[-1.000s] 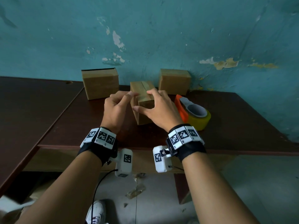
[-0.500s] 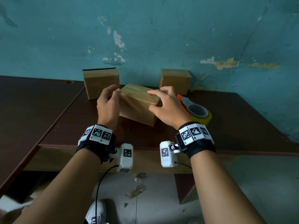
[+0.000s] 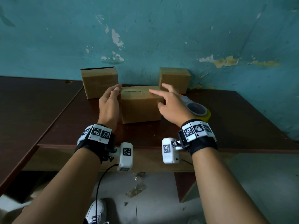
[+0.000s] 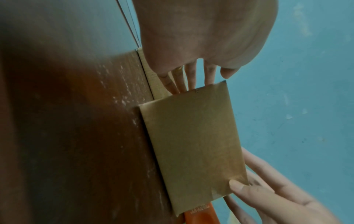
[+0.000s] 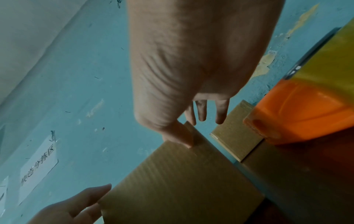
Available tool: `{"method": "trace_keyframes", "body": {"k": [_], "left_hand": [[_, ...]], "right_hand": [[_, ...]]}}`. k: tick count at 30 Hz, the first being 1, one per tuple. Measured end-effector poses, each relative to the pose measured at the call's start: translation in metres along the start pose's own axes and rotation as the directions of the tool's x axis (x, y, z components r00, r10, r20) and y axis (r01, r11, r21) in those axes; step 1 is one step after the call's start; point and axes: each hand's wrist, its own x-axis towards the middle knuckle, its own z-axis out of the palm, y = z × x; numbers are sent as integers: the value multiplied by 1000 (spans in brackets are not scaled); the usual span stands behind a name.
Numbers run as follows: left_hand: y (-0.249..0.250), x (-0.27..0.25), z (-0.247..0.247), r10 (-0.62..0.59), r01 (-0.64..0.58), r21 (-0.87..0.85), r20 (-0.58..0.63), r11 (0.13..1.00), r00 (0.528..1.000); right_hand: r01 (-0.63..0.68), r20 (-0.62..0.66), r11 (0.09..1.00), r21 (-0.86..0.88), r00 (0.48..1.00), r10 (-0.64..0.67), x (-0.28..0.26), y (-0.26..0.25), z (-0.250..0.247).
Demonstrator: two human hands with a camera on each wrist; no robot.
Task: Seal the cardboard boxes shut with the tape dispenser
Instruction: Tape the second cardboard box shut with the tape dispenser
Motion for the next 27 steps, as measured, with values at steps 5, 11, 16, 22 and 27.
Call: {"method": "trace_keyframes", "body": {"k": [5,11,16,22,27], "left_hand": [[-8,5,-1,-13,13,-17,3,1000,1000],[-6,2,2,14,-17,31,96,999,995],[-6,-4,6,75,-106,147,204,983,976],[-9,-5,7,194,-262,273,250,926,948],[-14,-4,12,308,-372,226,273,900,912]], "right_hand": [[-12,-17,998,-56,1000,11,0,-1,1],[-5,-55,997,-83,998,0,2,-3,2],[-21,-122,994,-103,993,8,4,2,2],[-2,-155,998,-65,988,-8,5,8,-1],[33,-124,999,23,992,-30,3,4,-5]]}}
